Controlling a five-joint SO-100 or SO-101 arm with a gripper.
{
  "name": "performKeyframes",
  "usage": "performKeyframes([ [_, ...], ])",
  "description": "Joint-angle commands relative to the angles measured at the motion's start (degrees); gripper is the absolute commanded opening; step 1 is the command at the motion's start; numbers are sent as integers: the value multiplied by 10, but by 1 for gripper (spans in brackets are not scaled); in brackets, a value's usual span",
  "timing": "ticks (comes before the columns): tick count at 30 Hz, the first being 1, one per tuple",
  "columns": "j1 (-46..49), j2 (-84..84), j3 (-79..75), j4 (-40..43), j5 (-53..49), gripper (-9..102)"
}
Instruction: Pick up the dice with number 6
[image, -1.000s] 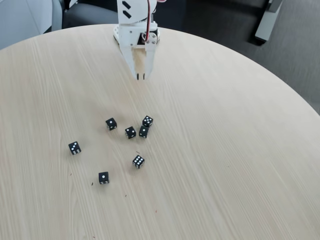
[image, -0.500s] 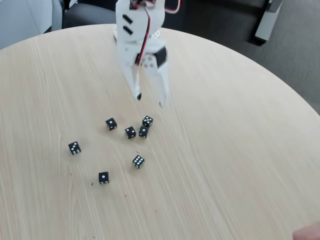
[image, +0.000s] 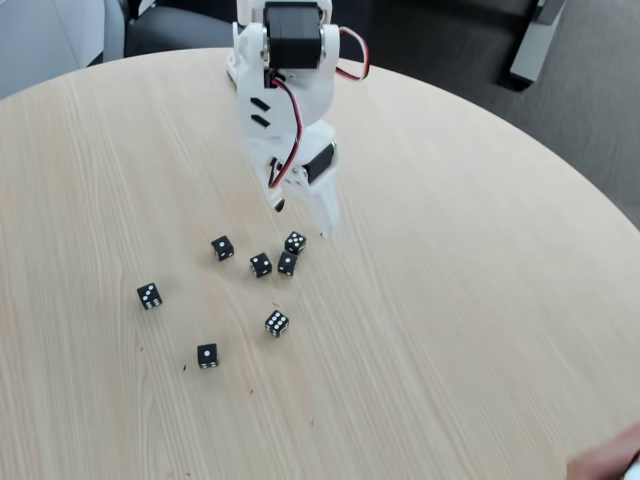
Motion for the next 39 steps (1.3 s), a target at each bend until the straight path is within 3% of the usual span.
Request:
performKeyframes([
  [1,7,3,-26,1,-33,28],
  [7,8,-52,-27,-13,-82,29],
  [14,10,-71,-27,-138,-105,27],
  [28,140,-133,-27,-181,-219,29],
  [39,102,-134,-27,-177,-134,30],
])
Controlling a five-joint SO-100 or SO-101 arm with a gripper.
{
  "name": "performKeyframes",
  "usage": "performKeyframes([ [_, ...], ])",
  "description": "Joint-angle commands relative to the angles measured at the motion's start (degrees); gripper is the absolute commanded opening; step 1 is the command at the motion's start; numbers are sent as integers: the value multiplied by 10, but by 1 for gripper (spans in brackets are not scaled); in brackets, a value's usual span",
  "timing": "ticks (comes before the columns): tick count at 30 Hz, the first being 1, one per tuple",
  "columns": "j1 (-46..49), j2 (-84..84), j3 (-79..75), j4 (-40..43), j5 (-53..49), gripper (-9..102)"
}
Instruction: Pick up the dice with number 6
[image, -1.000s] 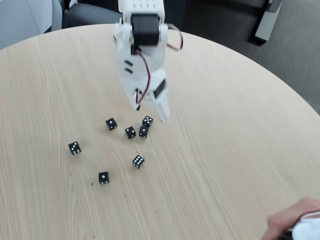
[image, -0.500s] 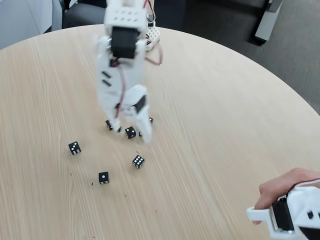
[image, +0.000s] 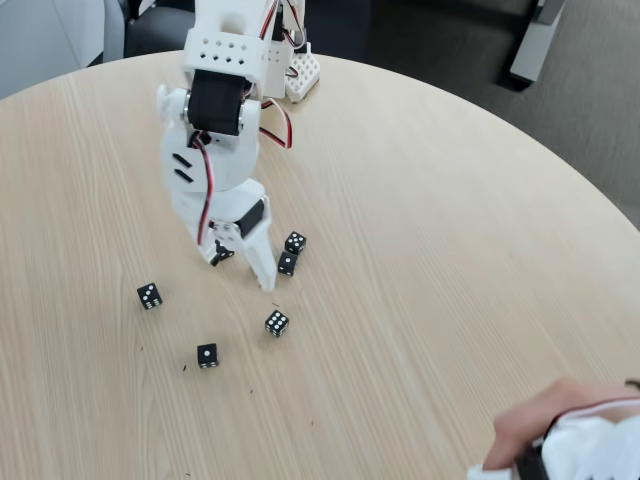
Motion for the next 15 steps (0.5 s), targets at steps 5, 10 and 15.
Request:
performKeyframes([
  [5,-76,4,-10,-5,-4,30],
  [10,-107,4,-11,-5,-82,29],
  [15,-99,0,-11,-5,-89,29],
])
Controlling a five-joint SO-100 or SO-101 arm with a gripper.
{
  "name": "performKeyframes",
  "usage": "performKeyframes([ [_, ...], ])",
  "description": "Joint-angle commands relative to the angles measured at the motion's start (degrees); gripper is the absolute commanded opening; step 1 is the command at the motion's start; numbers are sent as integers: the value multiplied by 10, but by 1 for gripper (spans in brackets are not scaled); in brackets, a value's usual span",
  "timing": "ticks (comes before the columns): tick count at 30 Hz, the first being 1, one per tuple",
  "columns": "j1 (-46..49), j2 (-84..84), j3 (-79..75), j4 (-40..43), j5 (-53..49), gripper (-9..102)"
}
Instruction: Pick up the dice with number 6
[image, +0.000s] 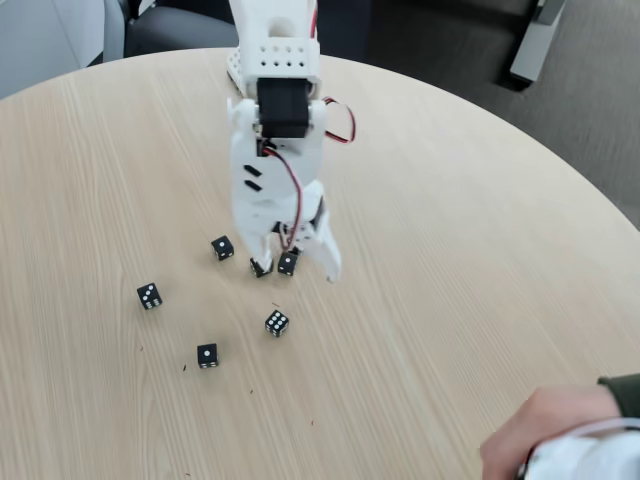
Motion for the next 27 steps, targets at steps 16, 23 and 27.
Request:
performKeyframes([
  [16,3,-64,-158,7,105,30],
  [23,6,-89,-157,7,123,31],
  [27,4,-107,-162,7,148,31],
])
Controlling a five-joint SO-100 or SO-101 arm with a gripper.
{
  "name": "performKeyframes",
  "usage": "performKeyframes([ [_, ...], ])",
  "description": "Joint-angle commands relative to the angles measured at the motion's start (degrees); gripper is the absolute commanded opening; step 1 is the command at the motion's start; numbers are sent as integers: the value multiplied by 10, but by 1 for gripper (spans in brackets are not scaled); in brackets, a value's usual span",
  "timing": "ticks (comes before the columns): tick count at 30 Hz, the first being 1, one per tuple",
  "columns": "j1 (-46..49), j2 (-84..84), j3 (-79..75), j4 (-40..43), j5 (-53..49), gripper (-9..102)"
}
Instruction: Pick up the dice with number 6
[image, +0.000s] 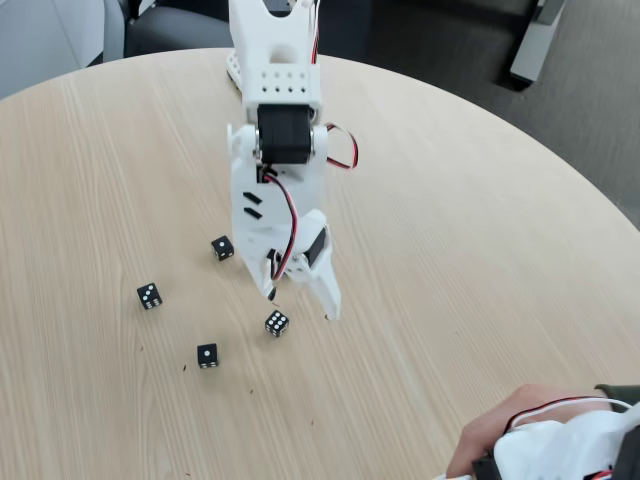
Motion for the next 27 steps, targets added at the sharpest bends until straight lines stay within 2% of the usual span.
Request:
performKeyframes([
  [1,2,-1,-21,4,21,31],
  [27,24,-46,-15,3,211,30],
])
